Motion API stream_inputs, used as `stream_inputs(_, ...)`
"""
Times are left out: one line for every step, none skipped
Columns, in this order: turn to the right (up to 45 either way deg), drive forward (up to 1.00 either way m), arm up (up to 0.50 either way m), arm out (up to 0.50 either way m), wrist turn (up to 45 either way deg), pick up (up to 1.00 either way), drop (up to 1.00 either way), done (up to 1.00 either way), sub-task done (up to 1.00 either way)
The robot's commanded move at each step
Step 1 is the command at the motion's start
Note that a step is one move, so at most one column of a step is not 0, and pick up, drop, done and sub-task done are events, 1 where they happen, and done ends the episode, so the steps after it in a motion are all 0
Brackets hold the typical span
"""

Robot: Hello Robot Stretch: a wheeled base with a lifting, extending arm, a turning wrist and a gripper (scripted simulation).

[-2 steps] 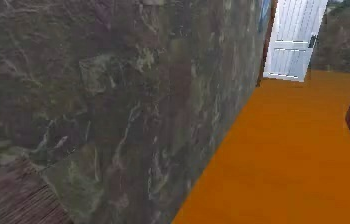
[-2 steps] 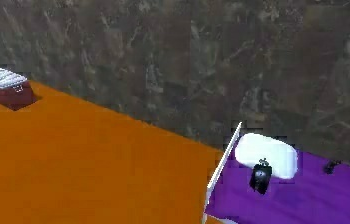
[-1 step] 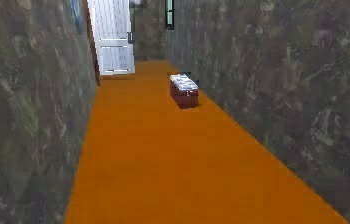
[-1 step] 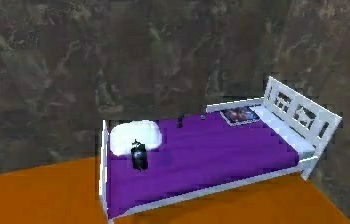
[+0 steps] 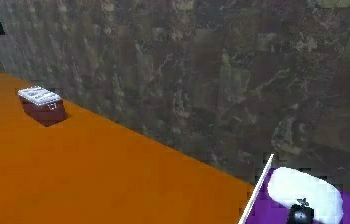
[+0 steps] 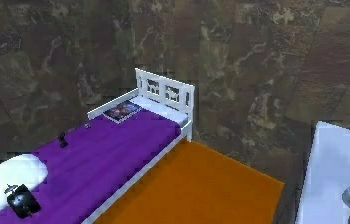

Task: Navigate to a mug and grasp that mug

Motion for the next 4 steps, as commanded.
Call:
stream_inputs(0.0,0.05,0.0,0.0,0.0,0.0,0.0,0.0,0.0)
stream_inputs(45.0,0.0,0.0,0.0,0.0,0.0,0.0,0.0,0.0)
stream_inputs(42.0,0.0,0.0,0.0,0.0,0.0,0.0,0.0,0.0)
stream_inputs(0.0,0.4,0.0,0.0,0.0,0.0,0.0,0.0,0.0)
